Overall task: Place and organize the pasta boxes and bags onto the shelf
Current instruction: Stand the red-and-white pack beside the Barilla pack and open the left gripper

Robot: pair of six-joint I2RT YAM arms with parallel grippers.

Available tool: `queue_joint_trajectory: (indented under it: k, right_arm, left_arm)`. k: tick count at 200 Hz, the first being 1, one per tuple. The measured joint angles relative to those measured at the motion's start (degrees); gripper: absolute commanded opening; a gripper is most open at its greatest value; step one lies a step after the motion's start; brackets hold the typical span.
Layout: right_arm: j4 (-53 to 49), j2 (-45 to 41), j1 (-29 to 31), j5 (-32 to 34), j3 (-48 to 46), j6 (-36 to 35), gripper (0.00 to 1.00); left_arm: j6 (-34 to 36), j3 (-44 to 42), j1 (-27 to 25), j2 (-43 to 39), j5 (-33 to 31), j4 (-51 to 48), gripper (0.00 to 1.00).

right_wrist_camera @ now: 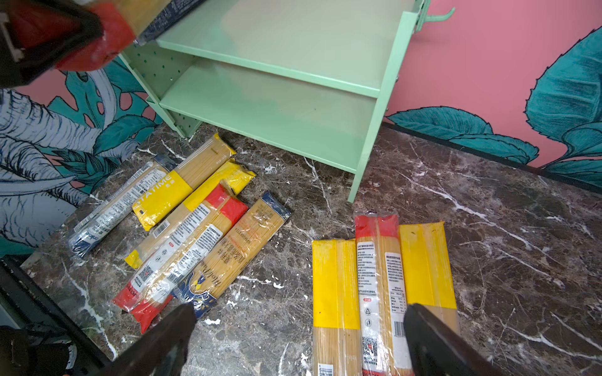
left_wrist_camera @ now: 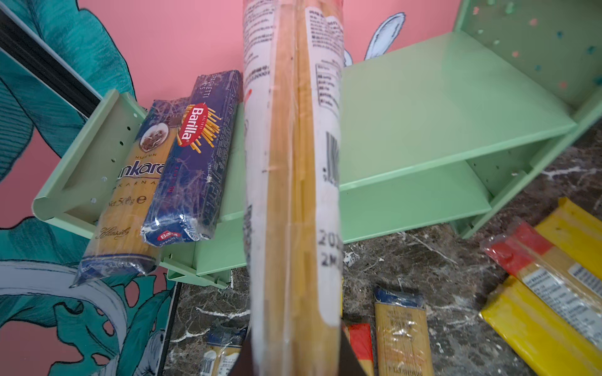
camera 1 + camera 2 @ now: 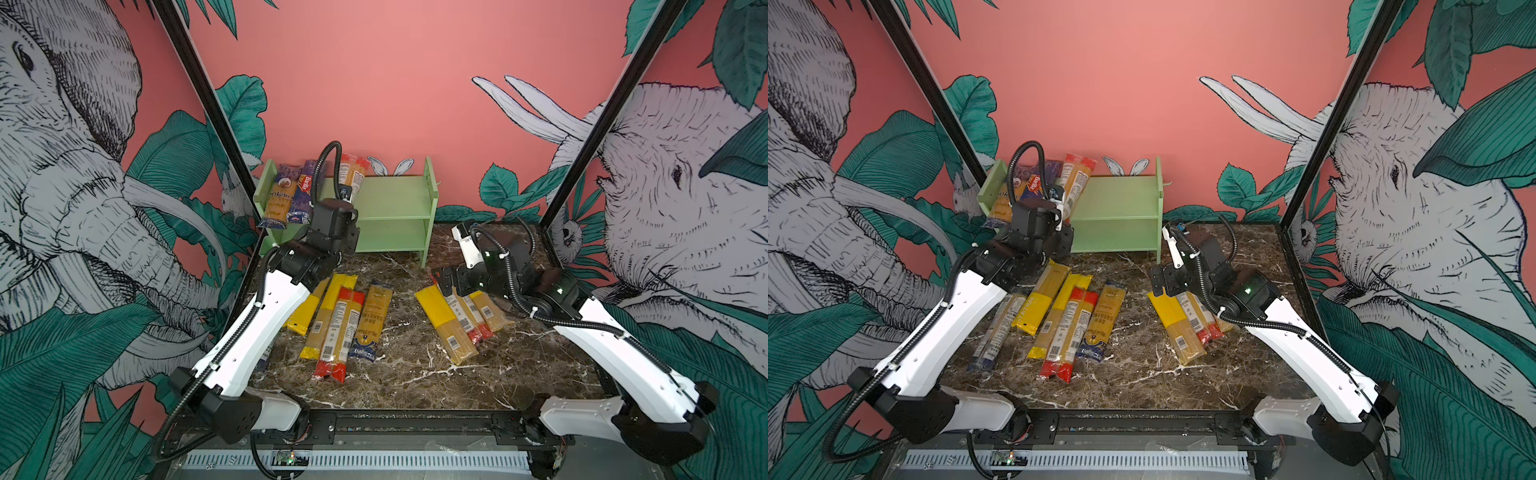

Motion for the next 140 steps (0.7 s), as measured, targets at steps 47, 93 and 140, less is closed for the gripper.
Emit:
queue_joint_trajectory:
  k: [47, 93, 140]
  right_arm:
    - [0.7, 3.1, -1.8, -1.9, 1.7, 0.0, 0.99]
    - [1.0, 7.3, -2.6, -4.3, 5.3, 0.0, 0.99]
    - [1.1, 10.1, -3.0, -5.7, 8.3, 0.0, 0.99]
  left_arm:
    - [-3.1, 5.8, 7.1, 8.2, 5.3, 0.1, 0.00]
    - [-5.8, 9.7, 10.4, 12.7, 8.9, 0.2, 0.00]
    - [-7.6, 11.7, 11.8, 16.0, 11.5, 1.2, 0.00]
